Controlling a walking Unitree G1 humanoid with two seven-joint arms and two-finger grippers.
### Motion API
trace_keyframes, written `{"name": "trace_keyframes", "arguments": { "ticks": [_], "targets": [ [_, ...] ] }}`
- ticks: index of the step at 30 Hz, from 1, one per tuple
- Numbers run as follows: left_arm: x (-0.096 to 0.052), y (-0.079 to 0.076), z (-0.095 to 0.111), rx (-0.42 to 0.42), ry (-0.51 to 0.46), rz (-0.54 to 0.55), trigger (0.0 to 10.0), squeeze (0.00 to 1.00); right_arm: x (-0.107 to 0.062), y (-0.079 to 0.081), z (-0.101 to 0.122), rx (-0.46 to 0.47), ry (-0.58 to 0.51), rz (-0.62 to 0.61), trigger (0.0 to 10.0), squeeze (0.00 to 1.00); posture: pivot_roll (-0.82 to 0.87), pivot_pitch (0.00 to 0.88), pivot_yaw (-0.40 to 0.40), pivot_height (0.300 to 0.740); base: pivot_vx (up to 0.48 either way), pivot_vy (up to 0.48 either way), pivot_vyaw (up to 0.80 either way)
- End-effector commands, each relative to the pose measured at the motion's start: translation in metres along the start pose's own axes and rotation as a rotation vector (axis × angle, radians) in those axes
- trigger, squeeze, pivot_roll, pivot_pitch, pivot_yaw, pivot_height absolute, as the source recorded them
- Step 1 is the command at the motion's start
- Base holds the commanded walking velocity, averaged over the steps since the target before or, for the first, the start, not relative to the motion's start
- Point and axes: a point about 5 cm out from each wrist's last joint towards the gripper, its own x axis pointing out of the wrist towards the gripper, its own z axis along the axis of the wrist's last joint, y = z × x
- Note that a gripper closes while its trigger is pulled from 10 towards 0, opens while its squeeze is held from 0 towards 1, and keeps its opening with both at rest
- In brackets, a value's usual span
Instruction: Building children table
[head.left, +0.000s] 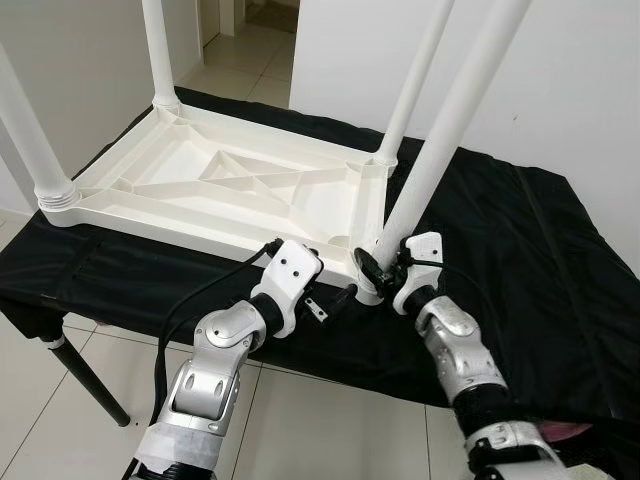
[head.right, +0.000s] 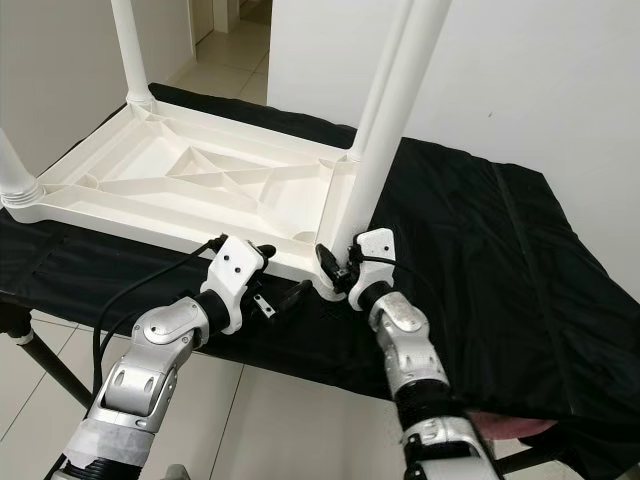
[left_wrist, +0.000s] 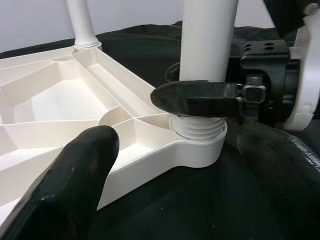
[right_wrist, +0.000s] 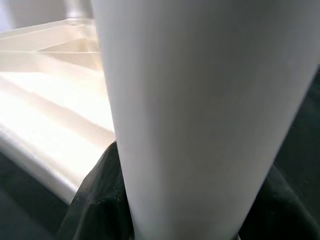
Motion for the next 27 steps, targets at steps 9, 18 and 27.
{"name": "trace_keyframes", "arguments": {
  "ticks": [9, 18, 27],
  "targets": [
    [0.005, 0.001, 0.000, 0.014, 0.002, 0.053, 10.0, 0.00, -0.015, 0.003, -0.013, -0.013, 0.095, -0.335, 10.0, 0.00, 0.02, 0.000, -0.111, 0.740, 0.000, 0.000, 0.00],
    [0.005, 0.001, -0.001, 0.014, 0.001, 0.058, 10.0, 0.00, -0.018, 0.007, -0.006, 0.003, 0.075, -0.383, 10.0, 1.00, 0.02, 0.000, -0.116, 0.740, 0.000, 0.000, 0.00],
    [0.003, 0.002, -0.001, 0.019, 0.006, 0.064, 10.0, 0.00, -0.020, -0.009, 0.008, 0.028, -0.017, -0.247, 10.0, 1.00, 0.03, 0.000, -0.112, 0.740, 0.000, 0.000, 0.00]
  ]
}}
